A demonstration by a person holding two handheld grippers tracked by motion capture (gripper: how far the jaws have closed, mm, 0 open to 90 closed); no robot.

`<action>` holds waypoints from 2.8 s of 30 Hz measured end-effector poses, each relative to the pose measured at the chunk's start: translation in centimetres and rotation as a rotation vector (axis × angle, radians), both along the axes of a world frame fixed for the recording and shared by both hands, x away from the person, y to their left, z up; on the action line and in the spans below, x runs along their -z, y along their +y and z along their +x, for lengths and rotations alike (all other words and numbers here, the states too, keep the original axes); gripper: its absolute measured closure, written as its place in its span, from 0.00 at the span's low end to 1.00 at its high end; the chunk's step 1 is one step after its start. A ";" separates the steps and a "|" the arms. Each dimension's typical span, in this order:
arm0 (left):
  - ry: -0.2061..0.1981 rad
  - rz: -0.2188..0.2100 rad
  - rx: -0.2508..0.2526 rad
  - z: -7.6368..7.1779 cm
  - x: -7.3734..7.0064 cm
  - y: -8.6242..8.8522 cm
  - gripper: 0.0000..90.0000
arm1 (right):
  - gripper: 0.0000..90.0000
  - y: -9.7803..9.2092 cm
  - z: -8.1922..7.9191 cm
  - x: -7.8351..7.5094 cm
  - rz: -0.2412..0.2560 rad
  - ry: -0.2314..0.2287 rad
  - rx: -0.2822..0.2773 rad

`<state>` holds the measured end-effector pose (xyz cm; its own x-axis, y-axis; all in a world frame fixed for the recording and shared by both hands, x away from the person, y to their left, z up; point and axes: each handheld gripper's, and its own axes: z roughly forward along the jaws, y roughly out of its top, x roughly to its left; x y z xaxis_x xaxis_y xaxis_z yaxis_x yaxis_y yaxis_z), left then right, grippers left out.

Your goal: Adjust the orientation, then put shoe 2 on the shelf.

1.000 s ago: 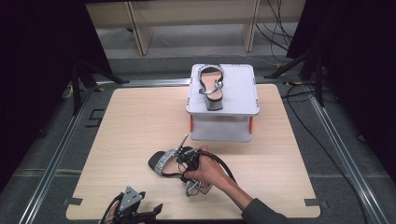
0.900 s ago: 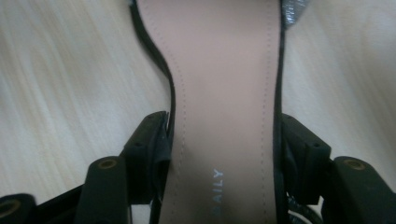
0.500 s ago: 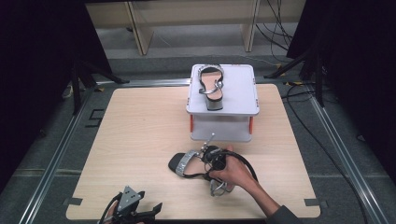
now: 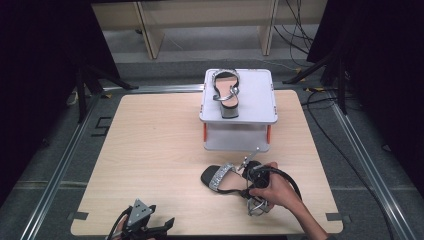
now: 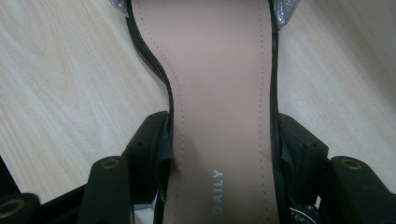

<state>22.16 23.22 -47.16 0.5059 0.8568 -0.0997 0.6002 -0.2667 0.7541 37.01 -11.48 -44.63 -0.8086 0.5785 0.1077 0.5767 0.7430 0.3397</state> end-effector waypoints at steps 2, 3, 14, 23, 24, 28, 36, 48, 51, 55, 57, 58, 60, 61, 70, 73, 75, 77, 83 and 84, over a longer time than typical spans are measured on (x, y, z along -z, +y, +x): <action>-0.002 0.012 0.002 0.0 0.0 0.1 0.25 | 0.46 0.0 0.0 0.0 0.000 0.005 0.003; -0.002 0.009 0.000 0.0 0.0 0.1 0.25 | 0.44 0.1 0.1 0.0 -0.003 -0.004 -0.016; -0.005 -0.016 0.002 -0.1 -0.1 0.0 0.25 | 0.32 3.6 2.0 -0.2 -0.110 0.008 -0.061; -0.004 -0.011 0.008 -0.3 -0.1 -0.1 0.25 | 0.29 4.0 2.1 0.4 -0.147 0.003 -0.085; -0.005 -0.011 0.008 -0.3 -0.1 -0.1 0.25 | 0.28 4.0 2.0 0.5 -0.153 0.007 -0.086; -0.007 -0.016 0.005 -0.3 -0.1 -0.2 0.25 | 0.27 4.0 1.9 0.7 -0.154 0.003 -0.089; -0.010 -0.016 0.006 -0.4 -0.1 -0.1 0.25 | 0.36 3.7 1.4 0.9 -0.183 -0.016 -0.099; -0.011 -0.022 0.005 -0.3 -0.1 -0.1 0.25 | 0.40 3.3 1.2 0.7 -0.181 -0.035 -0.107; -0.009 0.003 0.012 -0.3 -0.2 0.0 0.25 | 0.40 3.1 1.2 0.2 -0.157 -0.042 -0.109; -0.012 -0.022 0.007 -0.4 -0.2 -0.1 0.25 | 0.41 3.0 1.2 -0.5 -0.151 -0.058 -0.104; -0.012 -0.023 0.006 -0.4 -0.2 -0.1 0.25 | 0.41 3.1 1.2 -0.8 -0.143 -0.057 -0.104; -0.012 -0.023 0.006 -0.4 -0.2 -0.1 0.25 | 0.41 3.1 1.3 -0.8 -0.143 -0.040 -0.107; -0.013 -0.026 0.004 -0.4 -0.2 -0.1 0.25 | 0.41 3.2 1.4 -0.3 -0.147 -0.034 -0.106; -0.012 -0.021 0.005 -0.4 -0.2 -0.1 0.25 | 0.41 3.2 1.5 0.0 -0.160 -0.030 -0.115; -0.011 -0.020 0.015 -0.4 -0.2 -0.1 0.25 | 0.41 2.6 1.4 0.7 -0.142 0.009 -0.081; -0.013 -0.017 0.019 -0.4 -0.2 -0.1 0.25 | 0.42 2.4 1.2 0.7 -0.138 0.001 -0.074; -0.013 -0.015 0.021 -0.4 -0.2 -0.1 0.25 | 0.42 2.5 1.0 0.7 -0.154 0.011 -0.068; -0.011 -0.021 0.012 -0.4 -0.3 -0.1 0.25 | 0.43 2.6 1.0 0.8 -0.165 -0.016 -0.101; -0.012 -0.028 0.009 -0.4 -0.2 -0.1 0.25 | 0.45 2.7 0.7 0.7 -0.175 -0.028 -0.080; -0.012 -0.022 0.012 -0.4 -0.3 -0.1 0.25 | 0.46 2.8 0.6 0.5 -0.177 -0.048 -0.088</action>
